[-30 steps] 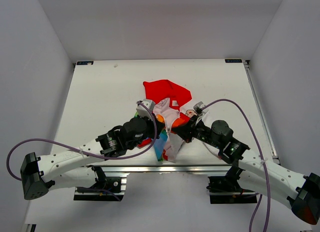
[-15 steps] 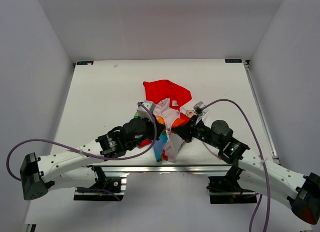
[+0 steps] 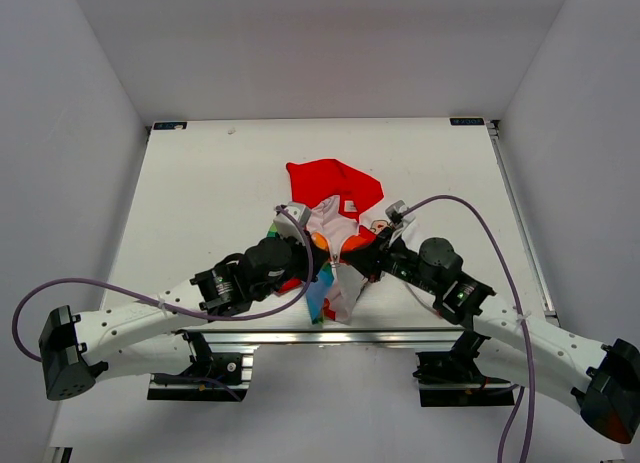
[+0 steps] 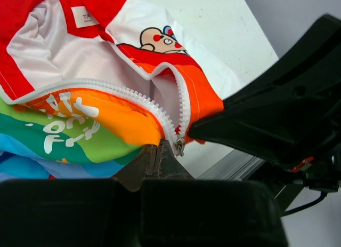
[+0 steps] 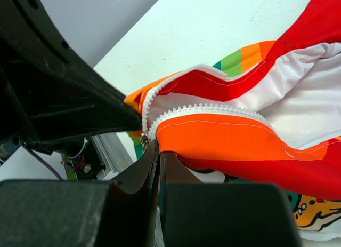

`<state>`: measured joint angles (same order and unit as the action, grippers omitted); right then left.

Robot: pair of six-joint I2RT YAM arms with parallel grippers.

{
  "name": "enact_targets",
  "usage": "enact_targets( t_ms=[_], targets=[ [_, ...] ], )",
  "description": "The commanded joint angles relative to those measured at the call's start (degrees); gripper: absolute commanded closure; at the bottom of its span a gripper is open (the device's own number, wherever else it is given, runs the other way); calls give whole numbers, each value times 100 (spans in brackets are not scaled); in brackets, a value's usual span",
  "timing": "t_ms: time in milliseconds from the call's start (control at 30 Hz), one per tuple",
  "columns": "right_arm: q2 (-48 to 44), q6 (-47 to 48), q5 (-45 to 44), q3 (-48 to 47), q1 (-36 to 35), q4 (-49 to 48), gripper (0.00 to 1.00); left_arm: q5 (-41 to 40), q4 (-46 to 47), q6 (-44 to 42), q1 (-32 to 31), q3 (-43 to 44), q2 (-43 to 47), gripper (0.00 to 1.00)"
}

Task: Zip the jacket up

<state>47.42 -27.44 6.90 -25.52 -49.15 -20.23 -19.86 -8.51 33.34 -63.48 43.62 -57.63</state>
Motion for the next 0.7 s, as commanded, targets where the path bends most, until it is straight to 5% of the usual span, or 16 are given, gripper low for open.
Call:
enact_targets(
  t_ms=[0, 333, 667],
  targets=[
    [22, -86, -223, -392, -7, -386, 100, 393, 139, -179, 3, -107, 181, 100],
    [136, -473, -505, -884, 1, 203, 100, 913, 245, -478, 3, -556, 287, 100],
    [426, -411, -190, -1456, -7, 1091, 100, 519, -316, -277, 3, -495, 156, 100]
  ],
)
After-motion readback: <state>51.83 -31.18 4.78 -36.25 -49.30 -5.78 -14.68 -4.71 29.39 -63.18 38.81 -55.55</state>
